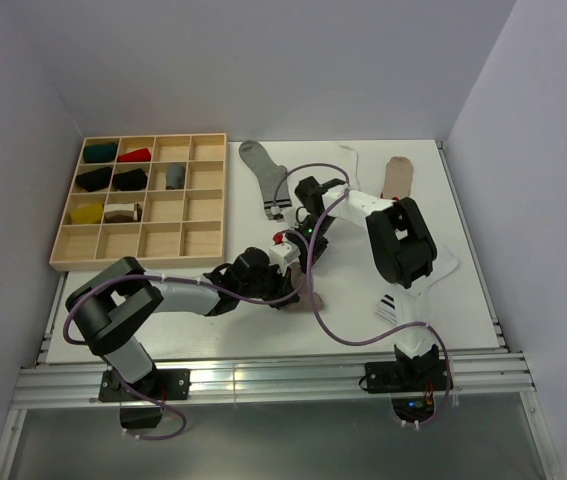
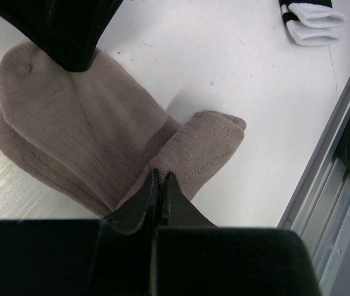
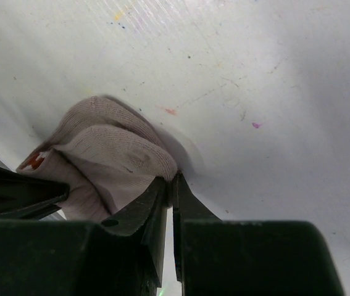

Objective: Roll the socks
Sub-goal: Roll the sock at the center of the board.

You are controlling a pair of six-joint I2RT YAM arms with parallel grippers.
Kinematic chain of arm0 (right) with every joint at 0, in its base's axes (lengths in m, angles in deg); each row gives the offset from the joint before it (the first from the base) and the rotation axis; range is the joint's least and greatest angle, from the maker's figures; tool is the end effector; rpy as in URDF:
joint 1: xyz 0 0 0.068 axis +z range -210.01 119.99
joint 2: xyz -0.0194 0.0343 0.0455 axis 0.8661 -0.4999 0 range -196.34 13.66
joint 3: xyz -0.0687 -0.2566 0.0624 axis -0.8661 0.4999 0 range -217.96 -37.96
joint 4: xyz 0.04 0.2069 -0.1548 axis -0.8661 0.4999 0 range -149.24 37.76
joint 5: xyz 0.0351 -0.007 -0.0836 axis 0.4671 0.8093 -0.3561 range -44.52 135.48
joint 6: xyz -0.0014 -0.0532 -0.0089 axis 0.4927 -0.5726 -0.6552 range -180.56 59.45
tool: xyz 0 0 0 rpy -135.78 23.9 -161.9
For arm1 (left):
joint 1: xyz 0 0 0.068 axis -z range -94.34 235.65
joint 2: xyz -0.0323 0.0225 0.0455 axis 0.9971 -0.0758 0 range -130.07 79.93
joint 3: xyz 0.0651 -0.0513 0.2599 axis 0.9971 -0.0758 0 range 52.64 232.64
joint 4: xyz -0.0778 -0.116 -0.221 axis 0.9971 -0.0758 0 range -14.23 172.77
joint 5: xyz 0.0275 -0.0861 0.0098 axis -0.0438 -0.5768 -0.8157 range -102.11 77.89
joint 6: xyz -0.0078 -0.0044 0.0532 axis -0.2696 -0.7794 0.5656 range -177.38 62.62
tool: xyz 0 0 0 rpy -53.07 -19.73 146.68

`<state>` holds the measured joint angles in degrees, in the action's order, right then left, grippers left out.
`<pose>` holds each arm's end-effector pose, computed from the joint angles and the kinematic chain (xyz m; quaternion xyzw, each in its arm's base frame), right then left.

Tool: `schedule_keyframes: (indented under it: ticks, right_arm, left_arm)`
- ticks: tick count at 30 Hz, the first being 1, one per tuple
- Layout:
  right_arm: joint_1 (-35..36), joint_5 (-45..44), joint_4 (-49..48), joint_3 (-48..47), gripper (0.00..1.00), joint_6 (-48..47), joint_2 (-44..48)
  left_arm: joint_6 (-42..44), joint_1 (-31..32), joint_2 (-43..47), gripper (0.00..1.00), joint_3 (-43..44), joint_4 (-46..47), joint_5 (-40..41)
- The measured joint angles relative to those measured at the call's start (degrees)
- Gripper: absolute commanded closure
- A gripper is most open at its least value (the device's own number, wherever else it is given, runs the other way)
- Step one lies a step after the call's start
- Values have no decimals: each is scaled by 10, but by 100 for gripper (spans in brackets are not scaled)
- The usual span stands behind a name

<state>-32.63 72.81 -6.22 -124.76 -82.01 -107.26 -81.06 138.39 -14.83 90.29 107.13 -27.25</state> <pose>0.3454 0.1974 0.1467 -0.4069 0.8821 0.2371 0.0120 0.1841 -0.2575 0.1447 0.2794 0.8265 -0.3846 0.3016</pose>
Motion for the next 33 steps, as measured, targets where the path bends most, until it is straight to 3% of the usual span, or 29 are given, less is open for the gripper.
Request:
schedule_keyframes:
  ticks: [10,33]
  right_arm:
    - [-24,-3,-7,2,91,10,2]
    - [-31,-2,-39,32,87,-3,24]
  left_arm:
    - [-24,-20,-25,100,21,3,-12]
    - [-143,-104,-133,100,70,50,-186]
